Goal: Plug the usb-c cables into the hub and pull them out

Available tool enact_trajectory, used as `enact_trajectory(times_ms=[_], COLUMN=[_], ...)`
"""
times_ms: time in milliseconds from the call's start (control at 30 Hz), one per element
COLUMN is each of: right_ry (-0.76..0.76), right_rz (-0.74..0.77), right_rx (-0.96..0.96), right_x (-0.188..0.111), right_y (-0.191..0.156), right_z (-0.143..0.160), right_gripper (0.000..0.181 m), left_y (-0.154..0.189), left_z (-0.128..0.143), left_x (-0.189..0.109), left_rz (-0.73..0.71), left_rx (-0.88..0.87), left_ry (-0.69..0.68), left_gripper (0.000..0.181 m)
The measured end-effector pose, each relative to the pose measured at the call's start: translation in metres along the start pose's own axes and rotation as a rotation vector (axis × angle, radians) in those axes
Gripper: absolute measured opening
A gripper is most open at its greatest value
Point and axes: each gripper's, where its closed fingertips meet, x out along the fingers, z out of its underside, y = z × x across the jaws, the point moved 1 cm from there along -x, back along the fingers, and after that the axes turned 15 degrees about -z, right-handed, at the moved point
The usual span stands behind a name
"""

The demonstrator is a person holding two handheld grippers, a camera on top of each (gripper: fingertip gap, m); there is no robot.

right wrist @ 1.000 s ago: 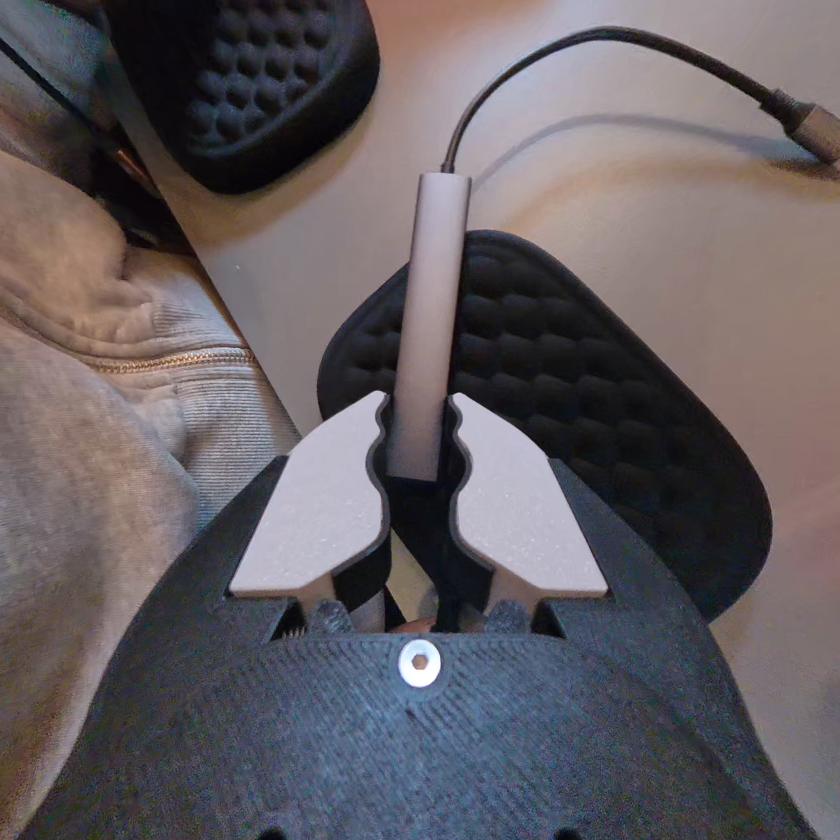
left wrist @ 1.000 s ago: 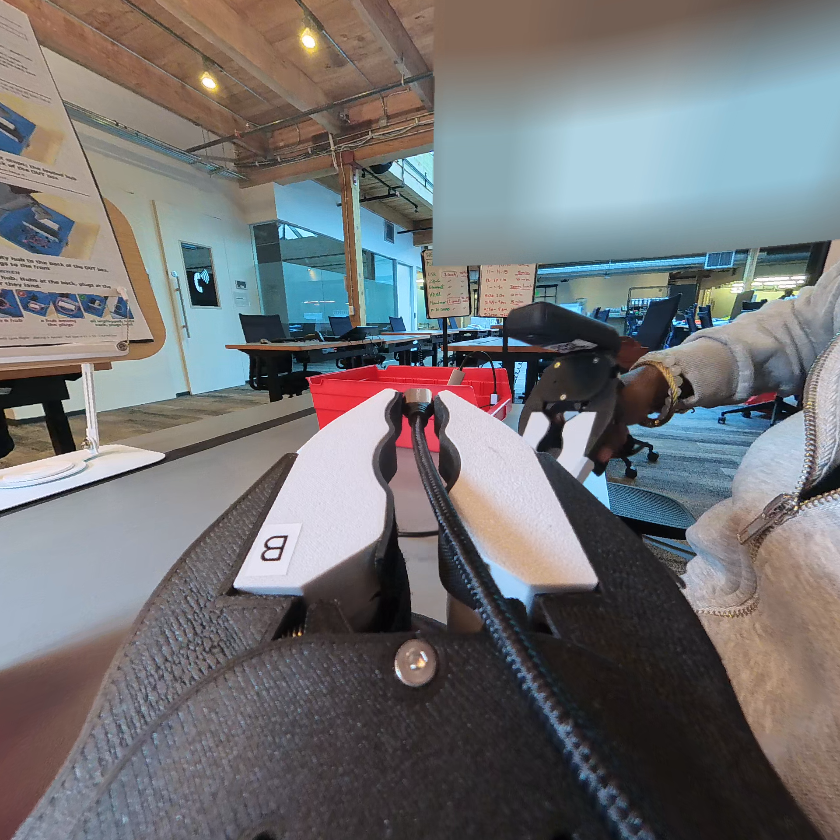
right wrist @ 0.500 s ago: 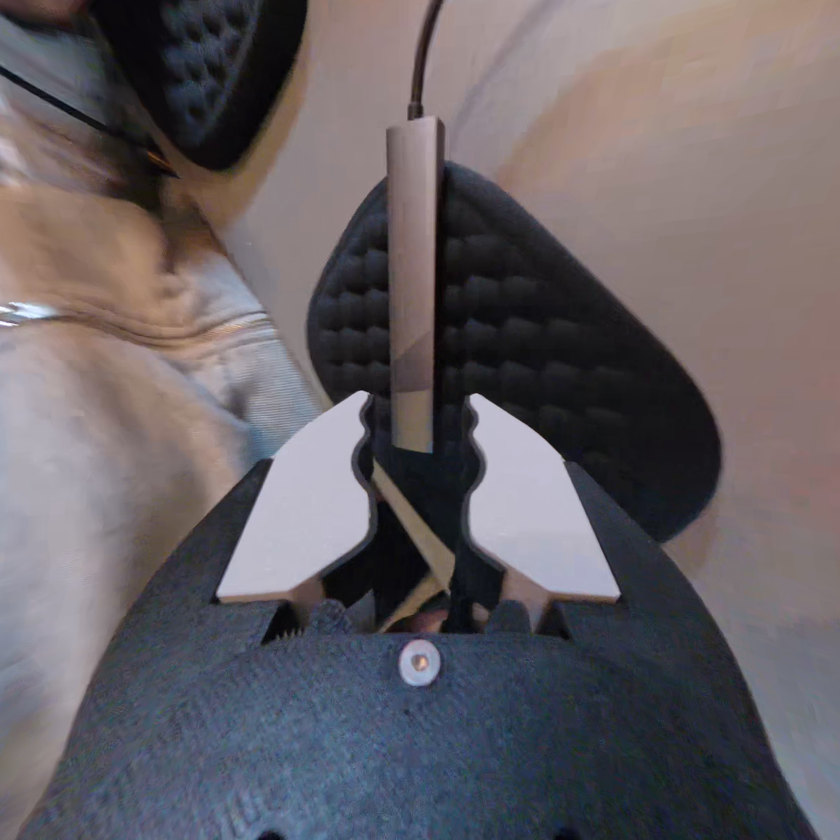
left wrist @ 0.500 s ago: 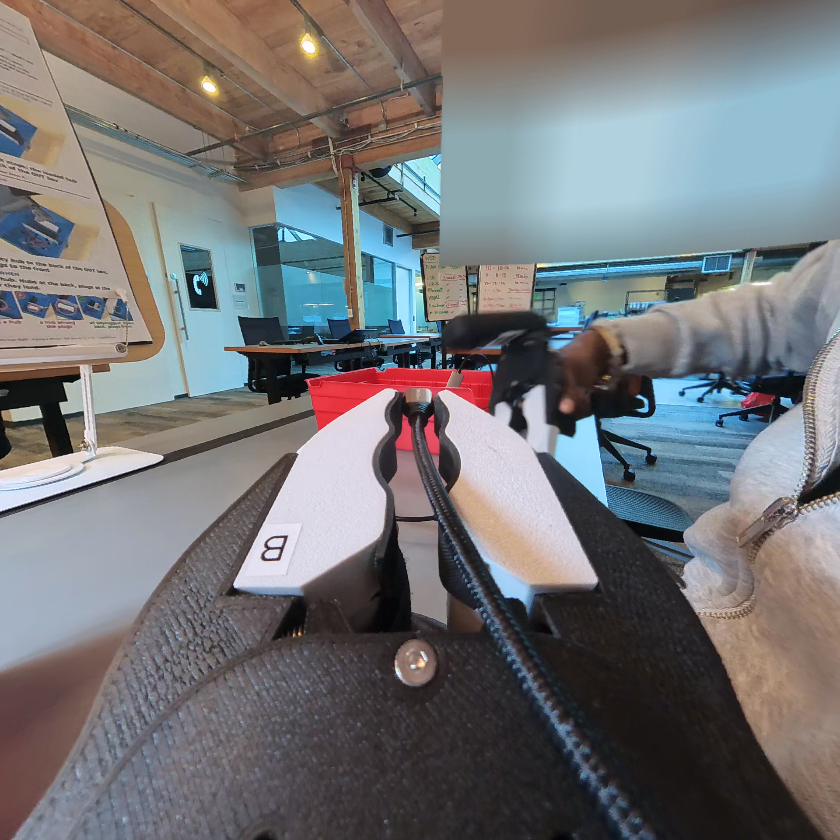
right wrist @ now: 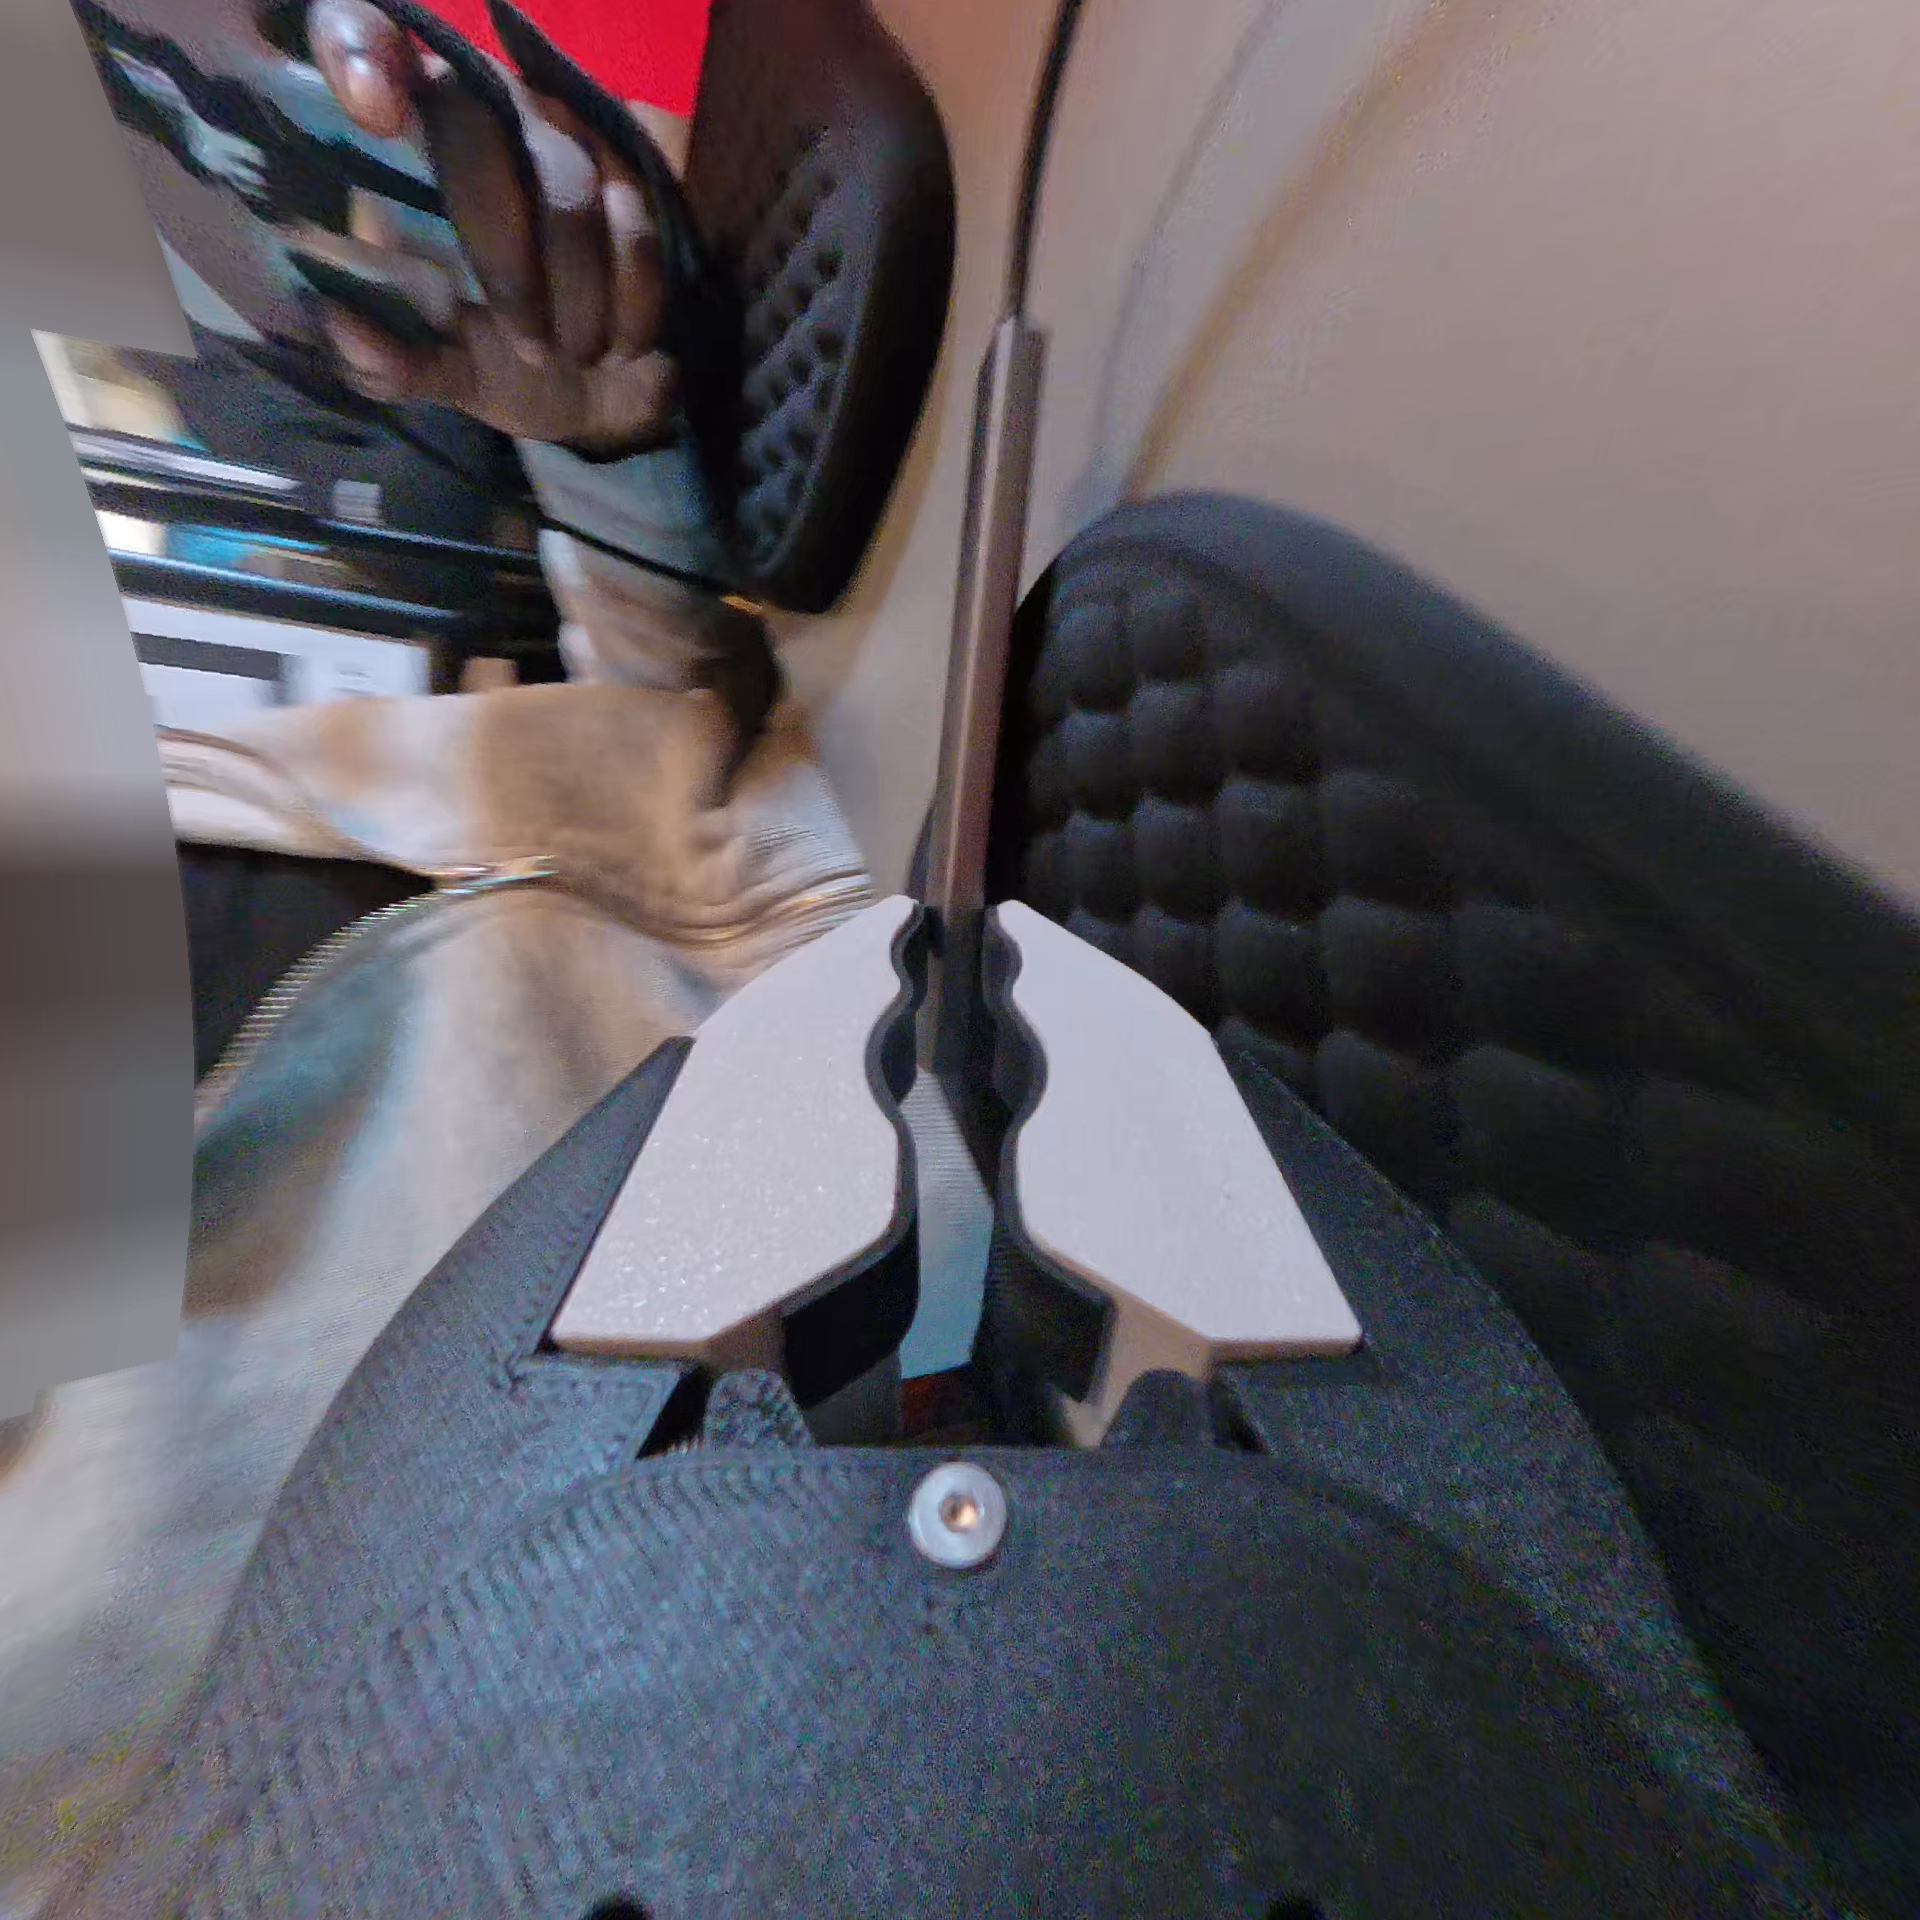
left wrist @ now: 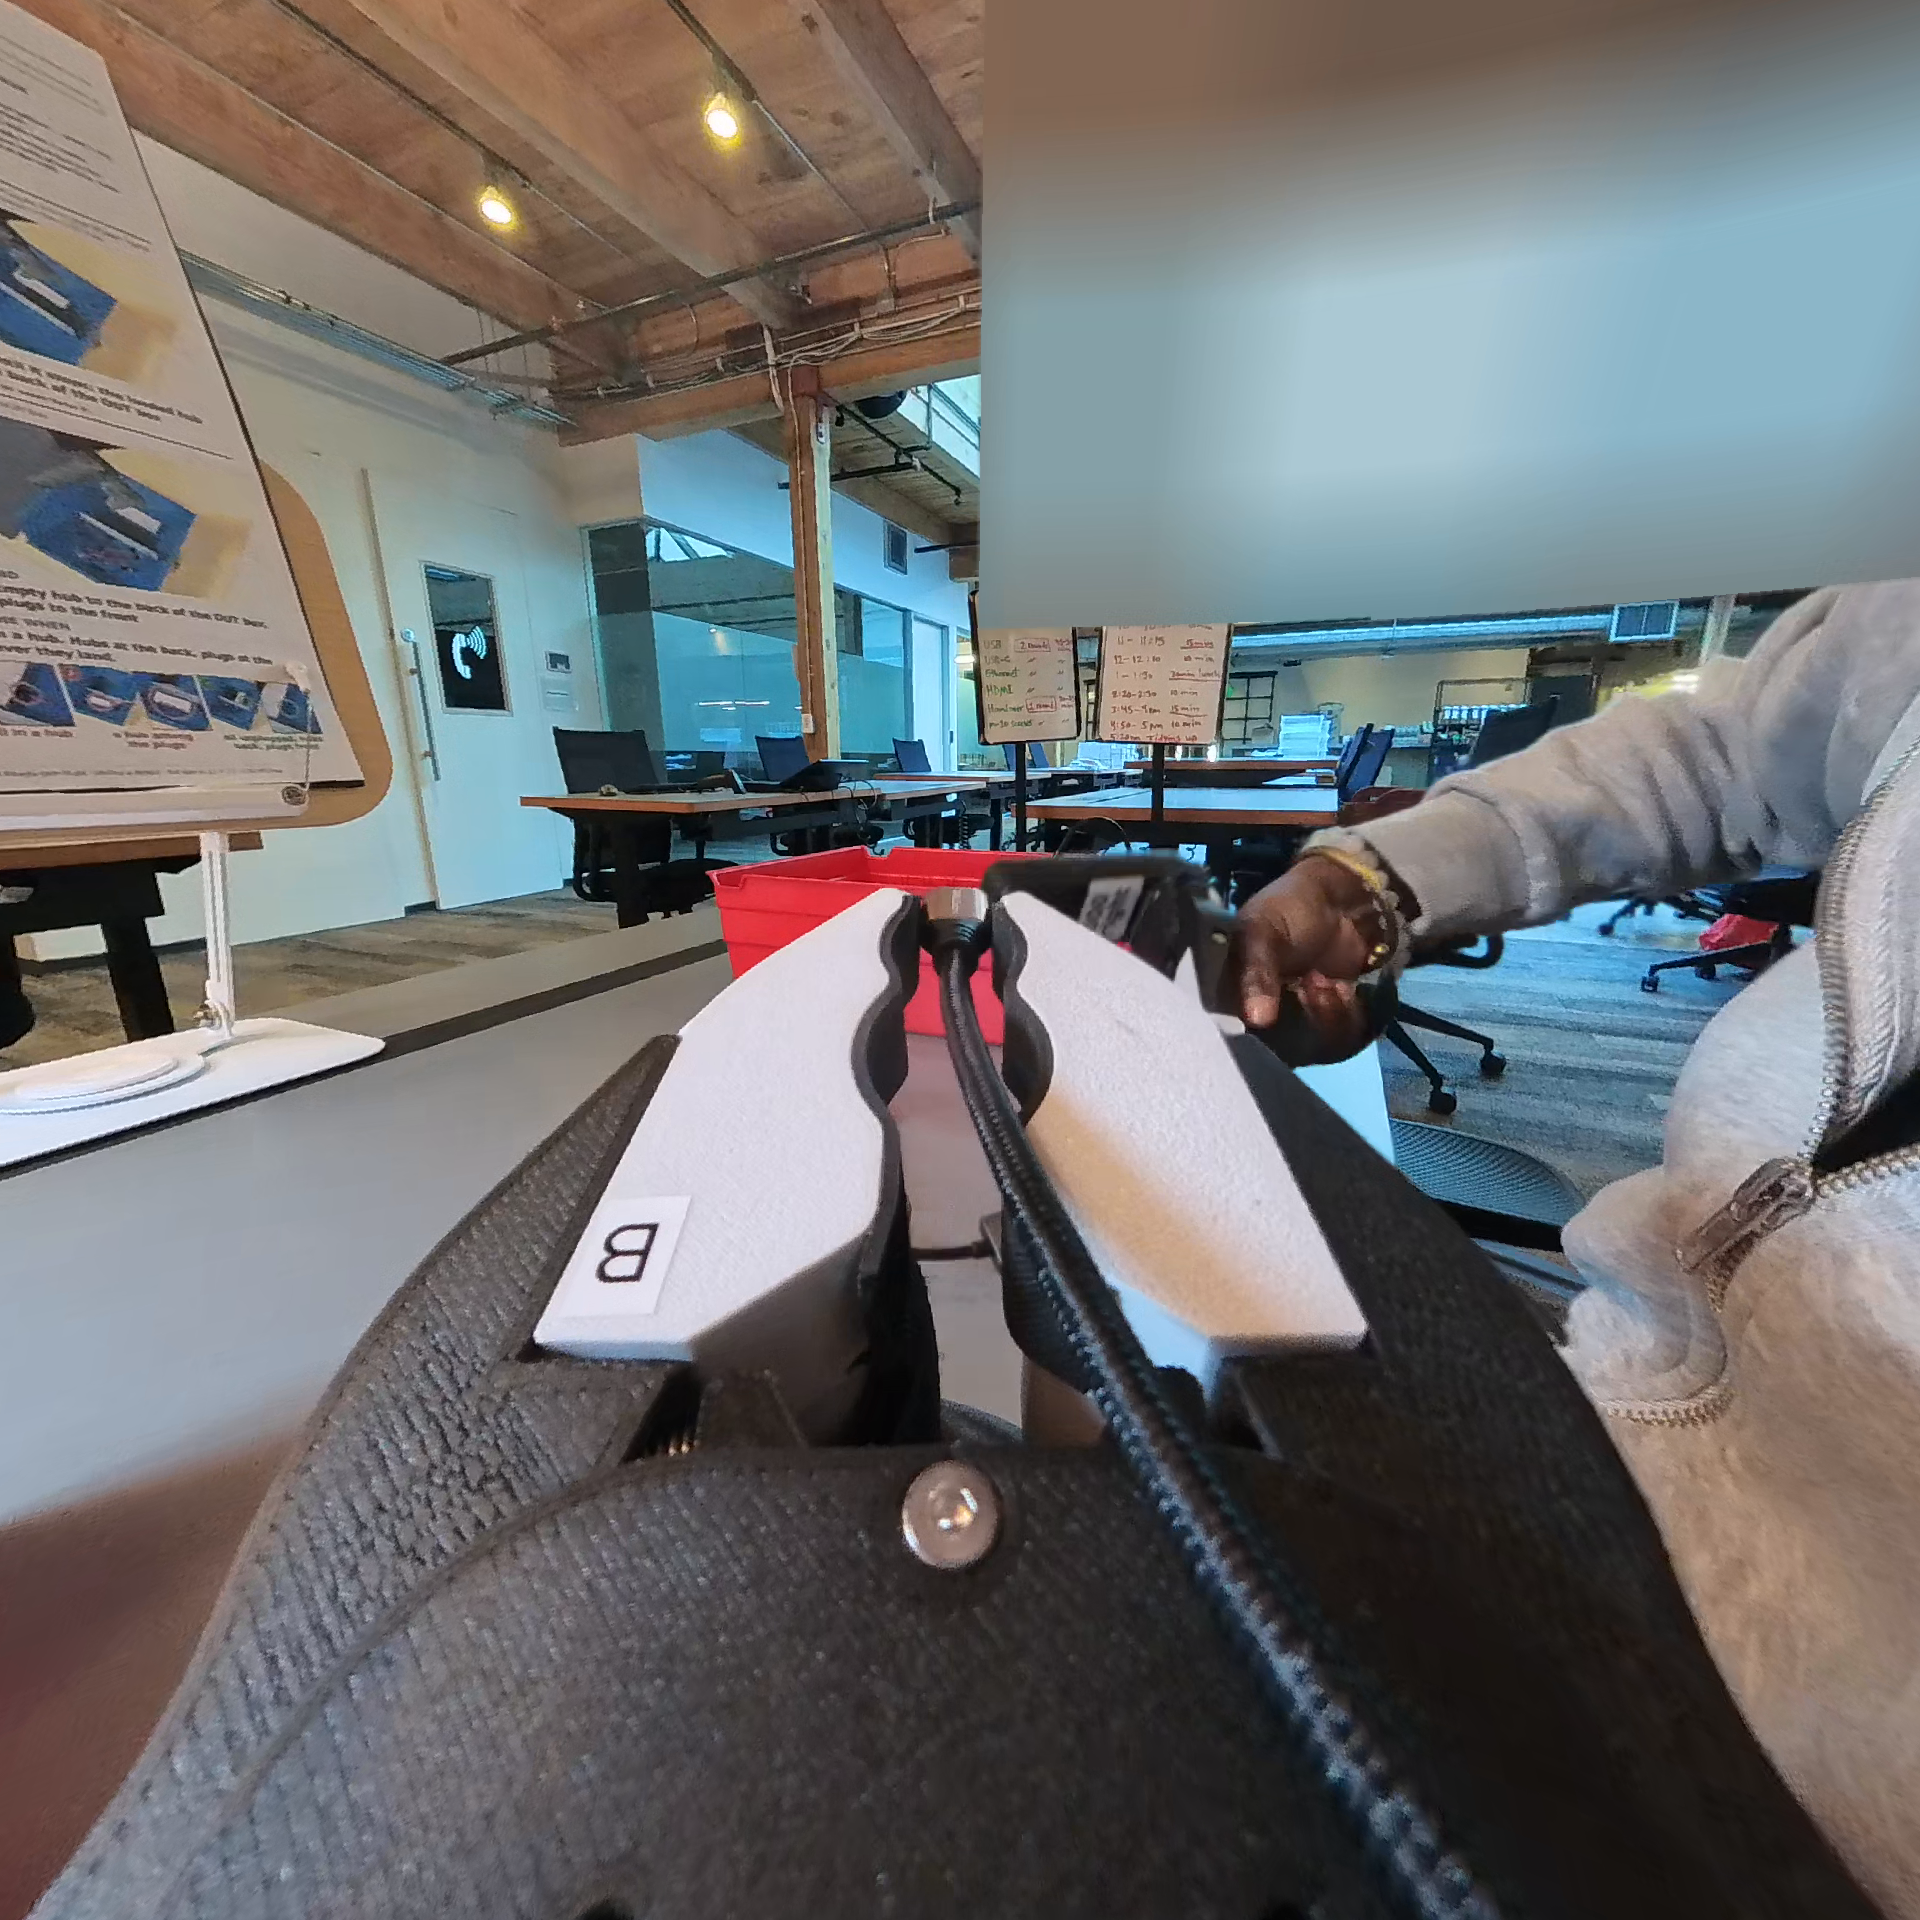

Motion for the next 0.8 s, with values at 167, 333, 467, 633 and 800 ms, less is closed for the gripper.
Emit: enact_trajectory(times_ms=[167, 333, 467, 633, 800], right_ry=[-0.179, -0.492, -0.543, -0.574, -0.173], right_rz=[0.649, 0.940, 0.904, 0.863, 0.479], right_rx=[-0.511, -0.643, -0.547, -0.520, -0.321], right_x=[-0.046, -0.045, -0.044, -0.039, -0.027], right_y=[-0.007, 0.010, 0.015, 0.021, 0.008], right_z=[-0.017, 0.008, 0.010, 0.006, -0.004], right_gripper=[0.008, 0.009, 0.009, 0.009, 0.008], left_y=[0.000, 0.003, 0.004, 0.003, 0.004], left_z=[0.000, 0.001, 0.001, 0.002, 0.003], left_x=[0.000, 0.002, 0.002, 0.001, -0.001], left_rz=[-0.004, 0.001, 0.003, 0.010, 0.025], left_rx=[-0.001, 0.009, 0.010, 0.013, 0.005], left_ry=[0.003, 0.000, 0.003, -0.007, -0.017], left_gripper=[0.013, 0.013, 0.013, 0.013, 0.013])
